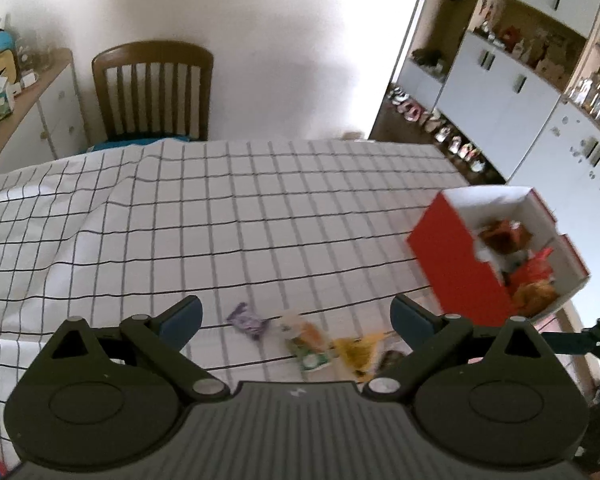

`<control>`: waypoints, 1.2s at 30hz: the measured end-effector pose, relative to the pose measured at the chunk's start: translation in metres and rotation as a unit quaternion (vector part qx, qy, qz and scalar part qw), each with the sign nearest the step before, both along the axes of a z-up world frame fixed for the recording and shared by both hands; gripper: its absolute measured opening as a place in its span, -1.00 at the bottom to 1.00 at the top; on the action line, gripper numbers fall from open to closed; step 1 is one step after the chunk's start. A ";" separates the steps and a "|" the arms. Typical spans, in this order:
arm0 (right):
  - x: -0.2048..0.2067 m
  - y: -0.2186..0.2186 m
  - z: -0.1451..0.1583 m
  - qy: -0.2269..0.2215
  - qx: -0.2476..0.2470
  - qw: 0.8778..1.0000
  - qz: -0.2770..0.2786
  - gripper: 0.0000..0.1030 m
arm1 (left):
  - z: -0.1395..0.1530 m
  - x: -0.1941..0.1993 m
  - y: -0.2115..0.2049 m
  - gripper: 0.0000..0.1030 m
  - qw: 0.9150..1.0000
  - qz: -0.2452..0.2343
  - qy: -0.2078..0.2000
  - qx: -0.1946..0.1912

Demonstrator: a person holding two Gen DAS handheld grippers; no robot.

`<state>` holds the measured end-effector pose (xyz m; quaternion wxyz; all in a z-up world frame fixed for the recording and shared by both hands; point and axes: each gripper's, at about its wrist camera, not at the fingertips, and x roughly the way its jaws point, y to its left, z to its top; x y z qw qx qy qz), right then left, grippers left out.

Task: Organize snacks
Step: 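Withdraw both tools from the box back over the remaining snacks, then grasp the purple candy with the left tool while the right tool grasps the round chocolate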

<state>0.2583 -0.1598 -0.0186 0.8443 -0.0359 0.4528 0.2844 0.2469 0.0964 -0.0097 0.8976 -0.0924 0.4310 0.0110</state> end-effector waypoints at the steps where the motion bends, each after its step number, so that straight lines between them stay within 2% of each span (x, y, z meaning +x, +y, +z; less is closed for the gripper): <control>1: 0.000 0.003 -0.003 0.002 -0.003 1.000 0.003 0.83 | -0.005 0.001 0.003 0.96 1.000 0.000 0.004 0.006; 4: 0.001 0.014 -0.015 0.008 -0.016 1.000 0.008 0.74 | -0.021 0.005 0.014 0.96 1.000 0.001 0.019 0.018; 10: 0.002 0.025 -0.036 0.004 -0.041 0.999 0.032 0.60 | -0.054 0.013 0.037 0.96 0.999 -0.004 0.037 0.016; 20: 0.017 0.042 -0.074 -0.006 -0.092 0.994 0.059 0.40 | -0.108 0.030 0.044 0.96 0.995 -0.050 0.072 0.046; 30: 0.035 0.048 -0.101 0.011 -0.117 0.991 0.069 0.09 | -0.136 0.051 0.040 0.92 0.992 -0.094 0.078 0.043; 33: 0.039 0.050 -0.106 0.012 -0.120 0.990 0.075 0.05 | -0.140 0.055 0.038 0.73 0.990 -0.106 0.081 0.042; 36: 0.042 0.052 -0.109 0.012 -0.121 0.989 0.084 -0.01 | -0.142 0.057 0.033 0.71 0.989 -0.113 0.079 0.051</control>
